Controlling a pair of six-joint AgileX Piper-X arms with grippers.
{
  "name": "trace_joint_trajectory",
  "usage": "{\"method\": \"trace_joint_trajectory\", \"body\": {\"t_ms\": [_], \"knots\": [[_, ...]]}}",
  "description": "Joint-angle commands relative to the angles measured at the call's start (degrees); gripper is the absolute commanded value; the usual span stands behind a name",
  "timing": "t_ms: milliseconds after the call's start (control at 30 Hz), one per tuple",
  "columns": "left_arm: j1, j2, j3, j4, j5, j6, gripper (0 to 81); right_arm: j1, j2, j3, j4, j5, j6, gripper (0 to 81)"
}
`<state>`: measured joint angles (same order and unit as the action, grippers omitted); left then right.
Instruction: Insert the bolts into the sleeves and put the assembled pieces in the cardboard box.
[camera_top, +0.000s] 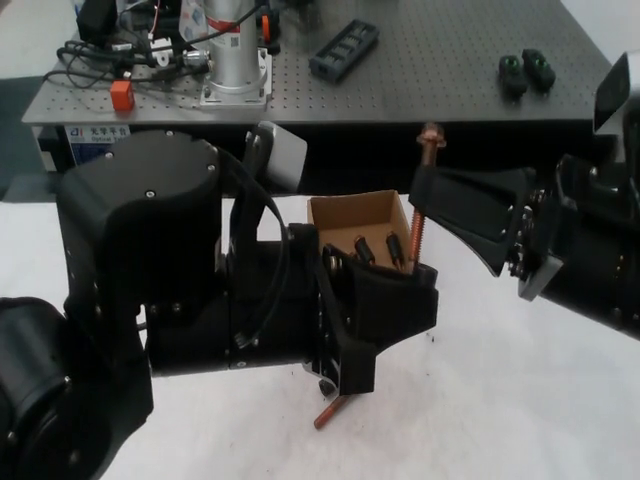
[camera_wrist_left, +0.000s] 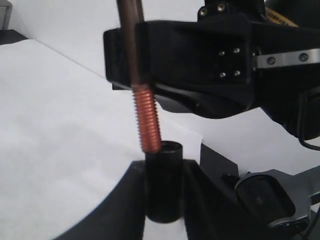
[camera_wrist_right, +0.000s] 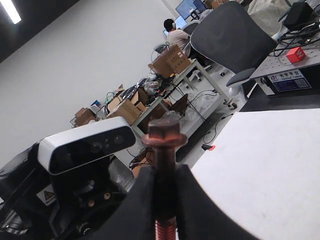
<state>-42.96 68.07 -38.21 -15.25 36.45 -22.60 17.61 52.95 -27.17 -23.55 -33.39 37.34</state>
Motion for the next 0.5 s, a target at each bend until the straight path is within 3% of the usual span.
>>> {"method": "trace_joint_trajectory", "body": {"t_ms": [0, 467], "knots": [[-0.2, -0.82, -0.2, -1.64, 0.87, -0.91, 0.7, -0.03, -0.08, -0.48, -0.68, 0.71, -1.05, 3.4], [-0.2, -0.82, -0.2, -3.14, -5.88, -0.95, 0.7, -0.27, -0.23, -0.48, 1.42, 3.4, -2.19, 3.4]]}}
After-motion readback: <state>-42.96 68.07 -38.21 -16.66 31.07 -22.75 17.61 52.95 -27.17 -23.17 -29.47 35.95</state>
